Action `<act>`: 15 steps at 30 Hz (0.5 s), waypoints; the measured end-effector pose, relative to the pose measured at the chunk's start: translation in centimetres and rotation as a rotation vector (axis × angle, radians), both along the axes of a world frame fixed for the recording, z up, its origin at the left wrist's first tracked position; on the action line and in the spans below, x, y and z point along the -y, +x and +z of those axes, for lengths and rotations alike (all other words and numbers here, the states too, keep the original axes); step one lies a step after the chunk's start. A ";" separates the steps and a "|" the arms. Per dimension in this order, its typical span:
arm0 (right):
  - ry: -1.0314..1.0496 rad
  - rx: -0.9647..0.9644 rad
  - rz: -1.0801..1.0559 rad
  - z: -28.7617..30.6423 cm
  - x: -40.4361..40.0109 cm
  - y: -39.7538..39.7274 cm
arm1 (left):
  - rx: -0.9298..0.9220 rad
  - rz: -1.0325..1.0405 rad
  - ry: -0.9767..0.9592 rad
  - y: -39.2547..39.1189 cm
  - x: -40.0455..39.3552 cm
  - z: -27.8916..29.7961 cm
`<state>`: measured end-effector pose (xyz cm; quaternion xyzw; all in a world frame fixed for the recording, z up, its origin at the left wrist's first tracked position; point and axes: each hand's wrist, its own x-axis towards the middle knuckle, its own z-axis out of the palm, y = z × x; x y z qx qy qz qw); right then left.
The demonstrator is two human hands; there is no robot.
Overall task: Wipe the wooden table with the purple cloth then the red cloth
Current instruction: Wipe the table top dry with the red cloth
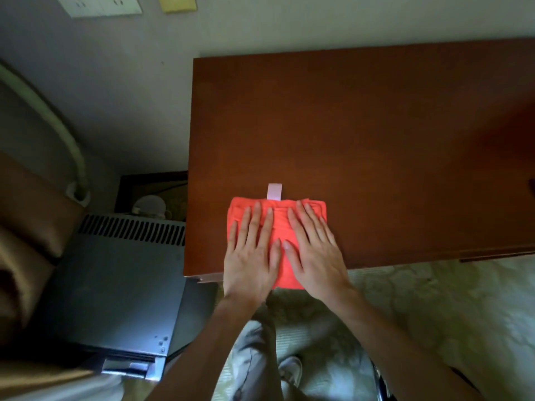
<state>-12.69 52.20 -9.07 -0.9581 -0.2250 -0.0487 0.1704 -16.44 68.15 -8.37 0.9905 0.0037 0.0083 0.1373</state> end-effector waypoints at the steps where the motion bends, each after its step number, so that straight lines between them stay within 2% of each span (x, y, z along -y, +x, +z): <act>1: 0.001 0.000 -0.002 -0.1 0.0 0.3 | 0.004 0.005 -0.002 0.2 0.0 -0.1; 7: 0.019 -0.019 0.020 -0.1 0.0 5.1 | 0.009 -0.015 -0.010 5.0 -0.5 -0.1; 15: 0.068 -0.027 -0.037 -0.1 -1.4 22.6 | 0.061 -0.004 0.011 23.0 -1.5 -0.7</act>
